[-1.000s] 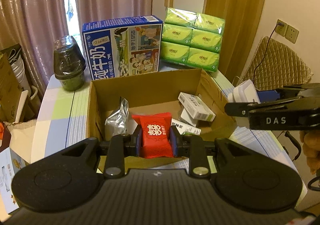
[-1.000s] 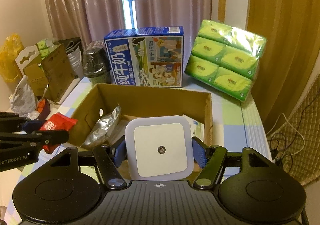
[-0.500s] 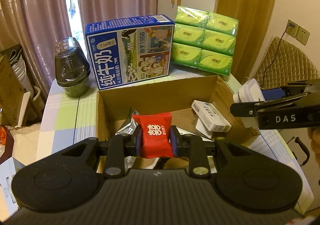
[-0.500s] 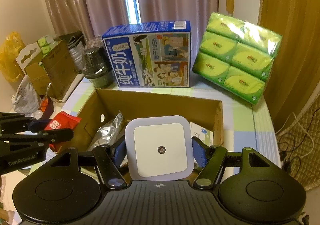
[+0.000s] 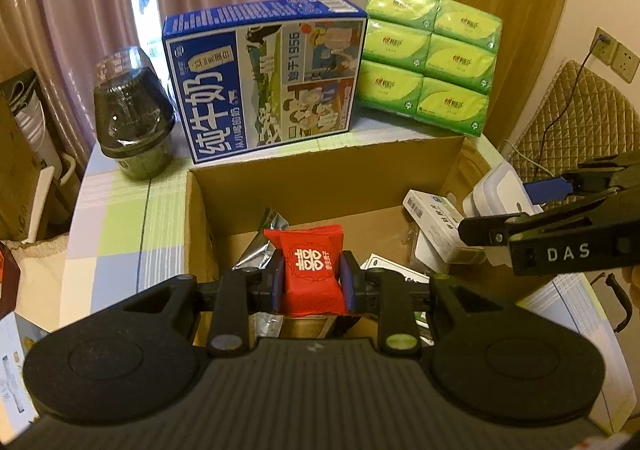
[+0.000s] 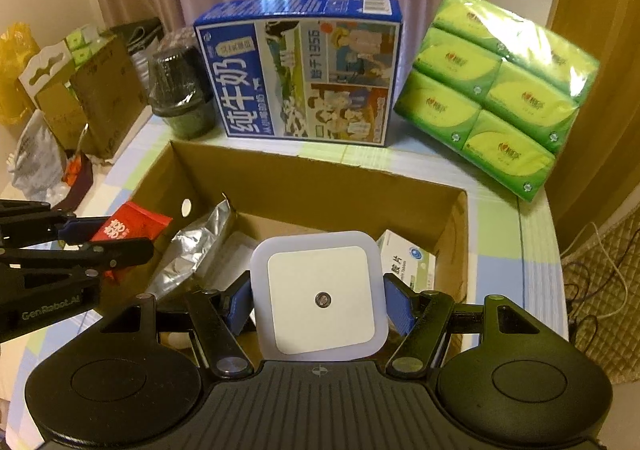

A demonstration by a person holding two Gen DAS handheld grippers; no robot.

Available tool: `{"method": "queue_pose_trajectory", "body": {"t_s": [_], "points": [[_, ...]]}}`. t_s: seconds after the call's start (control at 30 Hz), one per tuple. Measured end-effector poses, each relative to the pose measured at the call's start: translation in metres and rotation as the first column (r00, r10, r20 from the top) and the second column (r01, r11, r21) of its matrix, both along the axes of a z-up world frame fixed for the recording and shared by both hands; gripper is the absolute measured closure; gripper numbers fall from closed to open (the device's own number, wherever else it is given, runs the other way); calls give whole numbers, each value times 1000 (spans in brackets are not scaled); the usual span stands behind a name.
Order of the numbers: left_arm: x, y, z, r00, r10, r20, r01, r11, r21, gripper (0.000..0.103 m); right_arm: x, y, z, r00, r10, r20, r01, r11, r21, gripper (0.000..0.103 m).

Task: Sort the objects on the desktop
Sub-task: 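Open both tools to drop the candy packet and plug into the cardboard box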

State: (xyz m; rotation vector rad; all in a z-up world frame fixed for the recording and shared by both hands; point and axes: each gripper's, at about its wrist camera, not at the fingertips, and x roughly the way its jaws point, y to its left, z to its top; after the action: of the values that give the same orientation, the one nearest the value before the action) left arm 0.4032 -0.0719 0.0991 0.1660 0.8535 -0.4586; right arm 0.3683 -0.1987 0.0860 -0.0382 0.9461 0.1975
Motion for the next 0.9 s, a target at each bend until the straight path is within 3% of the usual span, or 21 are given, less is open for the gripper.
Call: {"method": "queue_pose_trajectory", "body": {"t_s": [0.3,0.33,0.37,0.4,0.9], "points": [[19,-3,-14,1000,11,-22,-11,1000,-10,78,10,9,-13,1000,10,-16,-10,1000,-12,39],[20,-3,-15,1000,18,-16,-18,1000,-11,69,10,9,-14,1000,11,-17,-11,1000,-12,39],[21,-2,-16,1000,29,-13,-29,1000,-8,52,11,9,-15,1000,12,-18,-12,1000,-13,39],[21,-1,-17,999,33,-6,-33,999,-12,51,11,9,-16,1000,14,-19,-14,1000,-14,39],[15,8,-19,1000,27,-4,-27,1000,14,52,9,9,-19,1000,12,-21,-12,1000,-12,39]]}}
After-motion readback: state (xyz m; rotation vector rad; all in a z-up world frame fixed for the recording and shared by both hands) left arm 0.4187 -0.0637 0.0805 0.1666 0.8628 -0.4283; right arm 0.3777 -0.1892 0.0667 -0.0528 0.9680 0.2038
